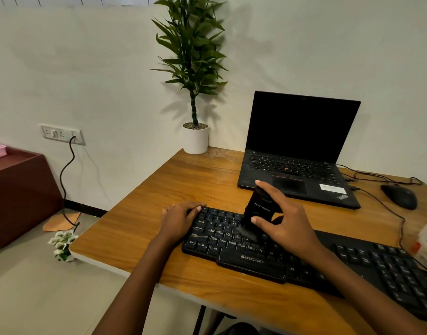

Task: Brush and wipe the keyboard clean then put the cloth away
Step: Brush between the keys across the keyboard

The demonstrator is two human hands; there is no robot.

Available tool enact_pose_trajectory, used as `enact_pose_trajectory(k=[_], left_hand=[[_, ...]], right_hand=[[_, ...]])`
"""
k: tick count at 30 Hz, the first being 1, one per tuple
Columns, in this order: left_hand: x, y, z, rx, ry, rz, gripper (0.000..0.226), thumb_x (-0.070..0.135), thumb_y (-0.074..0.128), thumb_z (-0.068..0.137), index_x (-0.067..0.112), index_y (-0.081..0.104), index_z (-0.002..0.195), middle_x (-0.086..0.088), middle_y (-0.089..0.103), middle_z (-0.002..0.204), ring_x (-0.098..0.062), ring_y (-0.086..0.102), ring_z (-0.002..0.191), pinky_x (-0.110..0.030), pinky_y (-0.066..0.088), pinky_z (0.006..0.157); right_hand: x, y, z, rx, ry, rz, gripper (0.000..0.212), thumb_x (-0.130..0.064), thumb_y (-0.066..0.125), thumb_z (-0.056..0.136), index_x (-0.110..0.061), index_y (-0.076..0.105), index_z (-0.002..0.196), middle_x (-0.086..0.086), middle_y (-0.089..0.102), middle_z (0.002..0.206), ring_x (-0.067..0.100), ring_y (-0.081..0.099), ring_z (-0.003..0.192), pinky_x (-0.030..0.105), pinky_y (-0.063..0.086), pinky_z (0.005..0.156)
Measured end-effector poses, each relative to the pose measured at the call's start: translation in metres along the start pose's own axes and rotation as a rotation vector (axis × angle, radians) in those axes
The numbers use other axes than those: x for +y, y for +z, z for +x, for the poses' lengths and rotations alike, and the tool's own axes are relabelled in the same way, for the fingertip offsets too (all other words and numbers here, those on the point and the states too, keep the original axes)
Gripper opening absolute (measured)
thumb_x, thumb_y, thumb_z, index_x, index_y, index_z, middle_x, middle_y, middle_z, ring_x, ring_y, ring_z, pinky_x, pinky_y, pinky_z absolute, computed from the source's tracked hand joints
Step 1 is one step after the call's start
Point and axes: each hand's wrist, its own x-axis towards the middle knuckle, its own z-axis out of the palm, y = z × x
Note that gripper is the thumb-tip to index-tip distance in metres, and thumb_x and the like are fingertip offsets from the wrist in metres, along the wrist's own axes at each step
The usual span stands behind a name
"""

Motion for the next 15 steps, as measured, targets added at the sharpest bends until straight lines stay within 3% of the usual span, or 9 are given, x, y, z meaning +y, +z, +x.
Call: enact_pose_trajectory(k=[2,6,8,11,15], left_hand=[[0.0,0.0,0.0,0.005,-0.001,-0.004,0.027,0.035,0.046,0.097,0.035,0.062,0.119,0.01,0.059,0.13,-0.015,0.046,0.125,-0.04,0.012,0.105],[-0.001,-0.001,0.0,-0.002,-0.003,0.0,0.027,0.036,0.046,0.097,0.035,0.062,0.119,0.01,0.059,0.129,-0.017,0.045,0.126,-0.041,0.013,0.105],[-0.001,0.0,0.0,-0.002,-0.003,-0.001,0.027,0.036,0.046,0.097,0.036,0.063,0.118,0.011,0.059,0.129,-0.018,0.045,0.127,-0.043,0.012,0.107],[-0.002,0.0,0.0,0.002,0.002,-0.01,0.027,0.035,0.046,0.097,0.036,0.063,0.118,0.011,0.059,0.128,-0.018,0.046,0.126,-0.044,0.012,0.107],[0.0,-0.001,-0.001,0.009,0.007,-0.012,0.027,0.034,0.046,0.097,0.035,0.063,0.118,0.01,0.059,0.128,-0.015,0.048,0.122,-0.037,0.016,0.1]], right_hand=[[0.001,0.003,-0.004,-0.041,-0.012,0.038,0.075,-0.016,0.073,0.079,-0.05,0.029,0.129,-0.022,0.052,0.108,0.003,0.062,0.088,0.02,0.056,0.066],[0.005,0.0,0.003,-0.005,-0.003,-0.069,0.075,-0.019,0.073,0.079,-0.045,0.031,0.136,-0.009,0.061,0.109,0.007,0.062,0.084,0.022,0.055,0.061],[0.0,0.001,0.002,0.008,0.008,0.04,0.075,-0.016,0.073,0.078,-0.048,0.034,0.133,-0.018,0.056,0.109,0.003,0.062,0.089,0.017,0.055,0.062],[-0.003,0.0,-0.002,-0.131,0.0,0.105,0.075,-0.013,0.073,0.078,-0.058,0.035,0.126,-0.024,0.05,0.115,-0.009,0.056,0.1,0.011,0.052,0.067],[-0.006,-0.014,0.015,-0.243,0.03,-0.062,0.077,-0.021,0.072,0.078,-0.056,0.028,0.131,-0.013,0.055,0.124,0.014,0.064,0.083,0.029,0.055,0.062]])
